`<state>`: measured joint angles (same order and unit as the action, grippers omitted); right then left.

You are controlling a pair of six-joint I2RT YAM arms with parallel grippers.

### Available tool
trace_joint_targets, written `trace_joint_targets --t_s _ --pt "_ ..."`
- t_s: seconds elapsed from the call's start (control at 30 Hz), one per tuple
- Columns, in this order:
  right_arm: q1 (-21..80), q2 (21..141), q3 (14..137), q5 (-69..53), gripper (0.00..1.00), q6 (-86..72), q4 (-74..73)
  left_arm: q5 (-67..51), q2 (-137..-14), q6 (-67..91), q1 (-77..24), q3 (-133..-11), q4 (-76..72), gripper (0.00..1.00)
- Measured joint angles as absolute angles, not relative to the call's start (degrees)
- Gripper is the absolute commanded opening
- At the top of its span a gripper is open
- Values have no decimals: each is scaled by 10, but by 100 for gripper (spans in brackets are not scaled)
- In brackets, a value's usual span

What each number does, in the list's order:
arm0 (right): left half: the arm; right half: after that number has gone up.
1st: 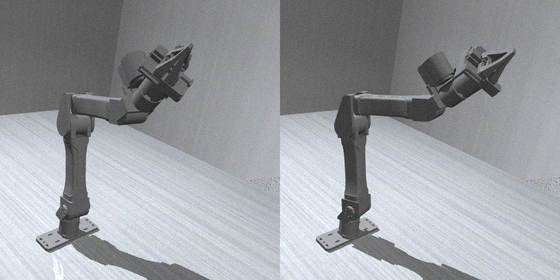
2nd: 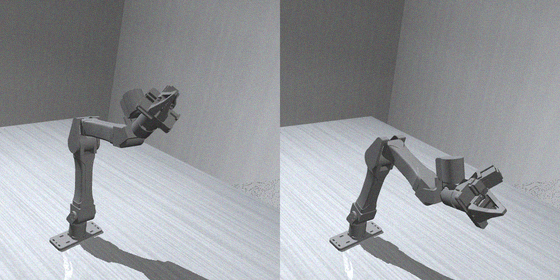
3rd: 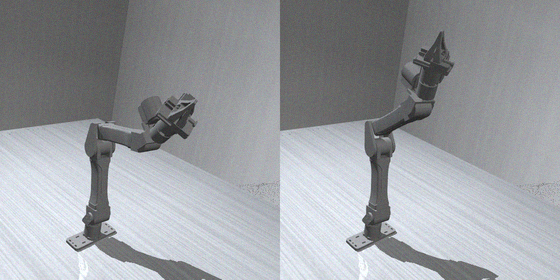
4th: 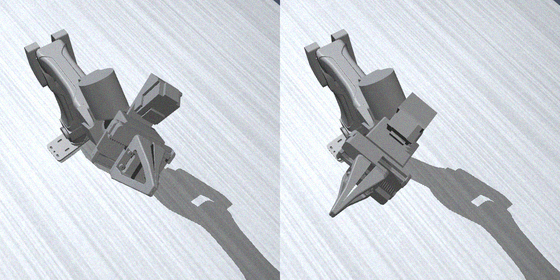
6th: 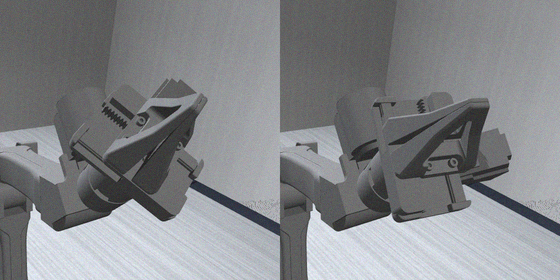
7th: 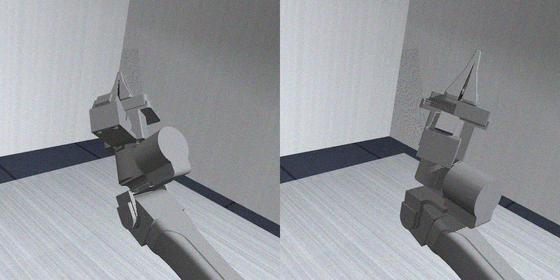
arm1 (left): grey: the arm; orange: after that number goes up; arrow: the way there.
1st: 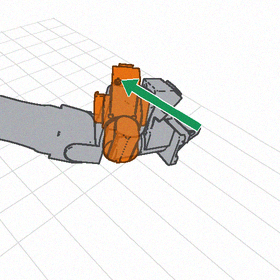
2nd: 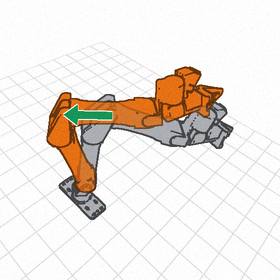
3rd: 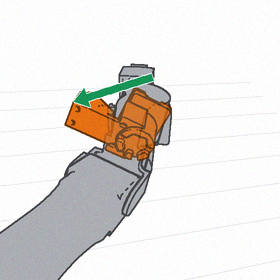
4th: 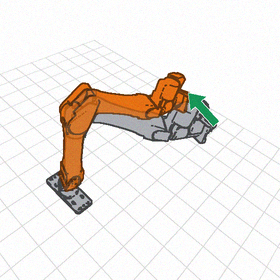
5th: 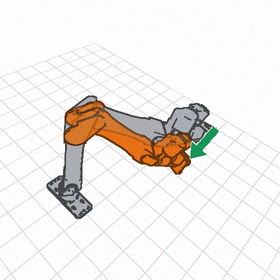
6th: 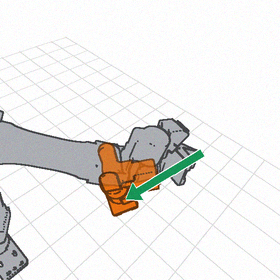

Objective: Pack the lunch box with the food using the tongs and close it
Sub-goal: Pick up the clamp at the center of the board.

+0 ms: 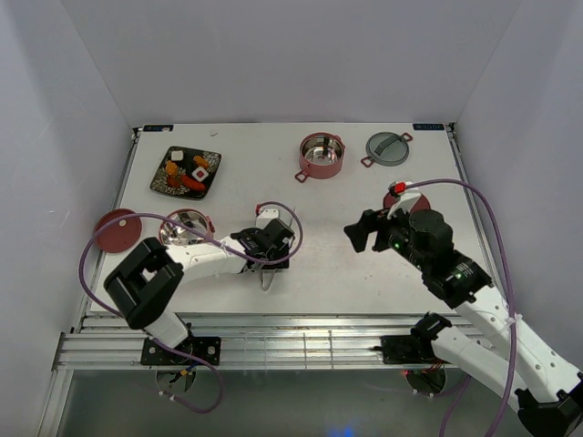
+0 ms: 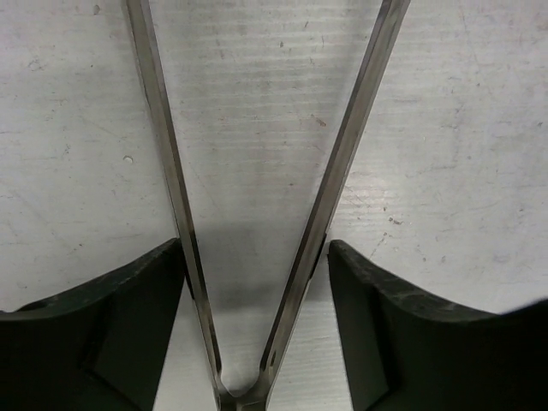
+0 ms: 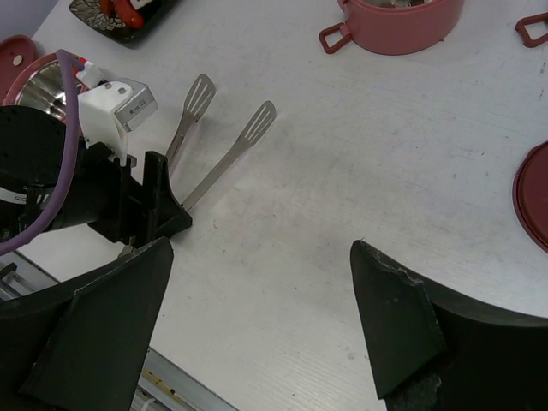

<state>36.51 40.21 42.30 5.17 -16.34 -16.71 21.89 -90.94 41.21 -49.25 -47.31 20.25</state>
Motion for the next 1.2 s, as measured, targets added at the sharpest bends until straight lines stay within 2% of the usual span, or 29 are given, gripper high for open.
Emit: trace_joint_targets --t_s 0.23,0.33,0.7,0.9,1.07,1.2 --pt "365 386 423 52 90 -163 -171 225 -911 413 -493 -475 205 65" --pt "365 380 423 52 90 -163 -177 233 -910 412 -497 -494 242 65" --pt "365 367 423 52 90 -163 -188 264 -854 370 -501 -703 389 64" --pt "365 359 424 52 90 -162 -197 286 -858 354 -500 -755 446 63" --pt "365 354 425 51 90 -160 -197 288 -869 329 -462 -806 485 61" --pt "365 354 424 51 90 -159 -198 292 -868 304 -376 -839 490 60"
